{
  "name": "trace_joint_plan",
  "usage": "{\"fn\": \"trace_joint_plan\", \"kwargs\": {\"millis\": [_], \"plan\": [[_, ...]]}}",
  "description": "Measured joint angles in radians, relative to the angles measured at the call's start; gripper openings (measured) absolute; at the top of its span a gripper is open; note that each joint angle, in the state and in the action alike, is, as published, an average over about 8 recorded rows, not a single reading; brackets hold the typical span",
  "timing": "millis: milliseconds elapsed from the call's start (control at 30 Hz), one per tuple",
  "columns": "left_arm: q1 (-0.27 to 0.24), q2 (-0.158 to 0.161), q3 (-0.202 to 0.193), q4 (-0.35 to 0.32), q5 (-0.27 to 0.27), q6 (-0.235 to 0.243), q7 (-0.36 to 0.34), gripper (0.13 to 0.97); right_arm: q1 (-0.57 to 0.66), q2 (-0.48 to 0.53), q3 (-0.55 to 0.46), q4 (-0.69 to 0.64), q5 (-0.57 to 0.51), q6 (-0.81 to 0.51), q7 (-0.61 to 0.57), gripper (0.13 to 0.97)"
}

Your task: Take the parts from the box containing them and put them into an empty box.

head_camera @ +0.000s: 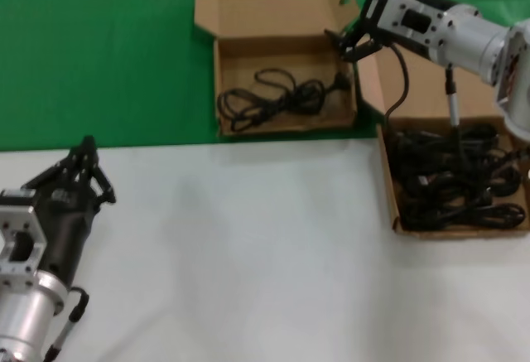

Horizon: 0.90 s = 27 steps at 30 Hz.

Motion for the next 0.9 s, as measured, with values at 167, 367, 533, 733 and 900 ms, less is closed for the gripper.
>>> {"fn": "trace_joint_plan", "kwargs": {"millis": [167, 367, 533, 733, 900], "plan": [[0.0, 0.0, 0.0, 0.0, 0.0, 0.0, 0.0, 0.139, -0.058, 0.005, 0.025, 0.06, -0.012, 0.025, 0.047, 0.964], [0.0, 0.0, 0.0, 0.0, 0.0, 0.0, 0.0, 0.139, -0.151, 0.013, 0.065, 0.158, -0.031, 0.065, 0.125, 0.964], [0.0, 0.0, 0.0, 0.0, 0.0, 0.0, 0.0, 0.148, -0.235, 0.02, 0.101, 0.246, -0.049, 0.101, 0.195, 0.965], [0.0, 0.0, 0.0, 0.0, 0.0, 0.0, 0.0, 0.174, -0.338, 0.028, 0.145, 0.353, -0.07, 0.145, 0.28, 0.966], [0.0, 0.0, 0.0, 0.0, 0.0, 0.0, 0.0, 0.225, -0.425, 0.036, 0.181, 0.443, -0.088, 0.182, 0.352, 0.966]]}}
